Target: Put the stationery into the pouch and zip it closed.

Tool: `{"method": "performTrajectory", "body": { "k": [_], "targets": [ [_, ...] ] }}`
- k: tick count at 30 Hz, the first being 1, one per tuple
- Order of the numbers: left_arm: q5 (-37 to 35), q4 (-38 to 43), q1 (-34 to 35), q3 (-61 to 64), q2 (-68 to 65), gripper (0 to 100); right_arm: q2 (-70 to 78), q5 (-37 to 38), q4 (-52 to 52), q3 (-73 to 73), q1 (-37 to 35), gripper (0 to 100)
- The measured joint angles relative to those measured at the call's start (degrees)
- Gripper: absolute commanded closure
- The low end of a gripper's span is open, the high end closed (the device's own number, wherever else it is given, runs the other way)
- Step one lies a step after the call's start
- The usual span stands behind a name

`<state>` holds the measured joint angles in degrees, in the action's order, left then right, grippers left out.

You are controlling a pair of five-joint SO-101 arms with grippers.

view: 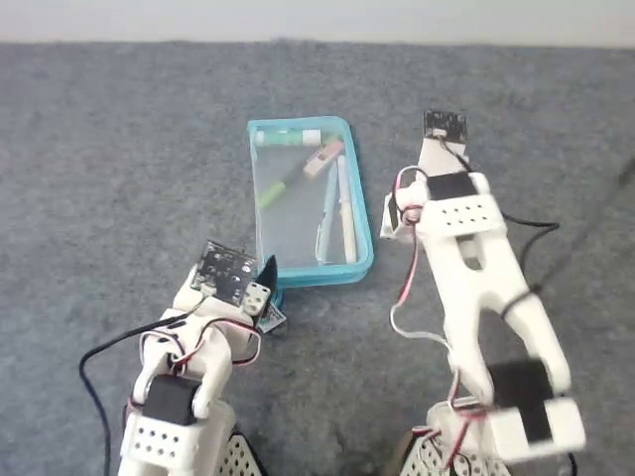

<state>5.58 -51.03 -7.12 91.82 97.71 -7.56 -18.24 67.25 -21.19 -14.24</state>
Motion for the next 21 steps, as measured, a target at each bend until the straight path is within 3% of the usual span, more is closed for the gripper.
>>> {"method": "performTrajectory", "body": {
  "k": [6, 15, 21],
  "targets": [
    [-4.0, 1.3, 4.8, -1.8, 0.0, 86, -16.9, 4.0, -4.7, -13.5, 0.0, 99.2],
    [-6.3, 1.3, 9.0, -3.2, 1.1, 86, -49.1, 22.1, -12.7, -43.1, 0.1, 99.2],
    [-6.3, 0.4, 8.9, -3.2, 5.5, 86, -66.0, 28.8, -11.2, -56.4, 6.3, 99.2]
  ]
}}
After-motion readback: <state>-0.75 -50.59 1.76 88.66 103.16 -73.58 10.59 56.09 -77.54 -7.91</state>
